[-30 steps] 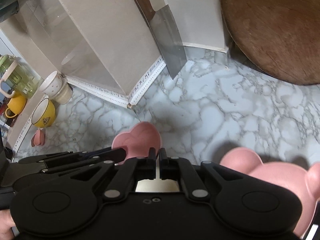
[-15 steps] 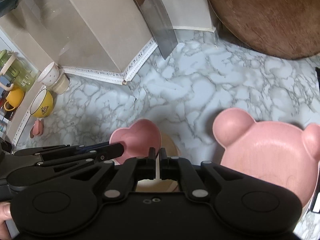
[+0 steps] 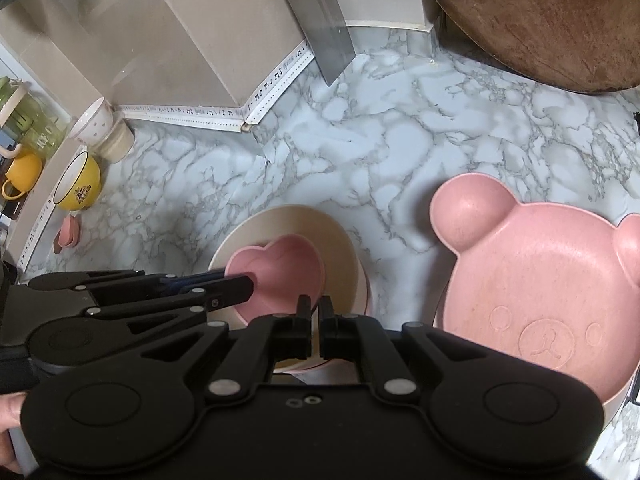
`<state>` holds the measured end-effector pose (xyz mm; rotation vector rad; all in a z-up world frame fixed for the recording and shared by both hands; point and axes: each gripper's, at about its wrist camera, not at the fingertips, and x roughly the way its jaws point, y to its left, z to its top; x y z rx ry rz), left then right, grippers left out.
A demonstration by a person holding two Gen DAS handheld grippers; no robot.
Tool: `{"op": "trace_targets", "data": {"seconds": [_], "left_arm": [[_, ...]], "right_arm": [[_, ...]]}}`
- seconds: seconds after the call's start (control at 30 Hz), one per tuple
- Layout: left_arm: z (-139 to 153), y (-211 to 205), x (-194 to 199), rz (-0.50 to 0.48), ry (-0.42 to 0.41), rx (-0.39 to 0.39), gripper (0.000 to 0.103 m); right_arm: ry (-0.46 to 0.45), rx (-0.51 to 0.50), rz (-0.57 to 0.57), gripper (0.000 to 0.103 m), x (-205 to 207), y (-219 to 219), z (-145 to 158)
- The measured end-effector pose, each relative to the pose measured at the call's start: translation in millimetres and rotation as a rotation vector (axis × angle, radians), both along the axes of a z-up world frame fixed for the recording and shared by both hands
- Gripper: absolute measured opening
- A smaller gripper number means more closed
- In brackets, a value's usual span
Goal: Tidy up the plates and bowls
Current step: 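Lower the heart-shaped dish into the cream bowl with both grippers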
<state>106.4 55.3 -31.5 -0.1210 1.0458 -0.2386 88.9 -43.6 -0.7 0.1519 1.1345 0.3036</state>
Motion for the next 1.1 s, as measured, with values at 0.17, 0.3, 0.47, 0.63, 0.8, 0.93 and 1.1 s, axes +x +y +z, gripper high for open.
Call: {"op": "trace_targets", "data": {"seconds": [0.17, 0.3, 0.47, 0.63, 0.8, 0.93, 1.1], "left_arm": [[-3.7, -1.6, 3.9, -0.005, 0.016, 0.012, 0.009], [-5.1, -2.7, 6.8, -0.008, 0.023, 0.019, 0.009], [-5.6, -7.4, 11.5, -0.021, 0.026, 0.047, 0.009], [-6.4, -13.2, 16.1, -0.042, 0.021, 0.081, 0.009], [-6.3, -15.5, 22.6, -0.060, 0.028, 0.103, 0.009], [-6.7, -15.5, 28.7, -0.070, 0.047, 0.100, 0.009], [-9.7, -18.5, 33.3, -0.083, 0.083, 0.090, 0.009]], "right_arm": [[0.003, -0.005, 0.004, 0.004, 1.7, 1.0, -1.3], [0.011, -0.004, 0.004, 0.006, 4.3, 0.6, -3.0], [0.016, -0.012, 0.003, 0.006, 6.1, 1.5, -3.7], [0.033, -0.014, -0.003, 0.010, 10.8, 3.9, -4.9], [0.043, -0.014, -0.006, 0.012, 14.0, 4.9, -5.7], [0.046, 0.001, -0.007, 0.014, 13.3, 2.4, -3.9], [0.045, 0.030, -0.019, 0.018, 12.4, -2.4, 2.9]]}}
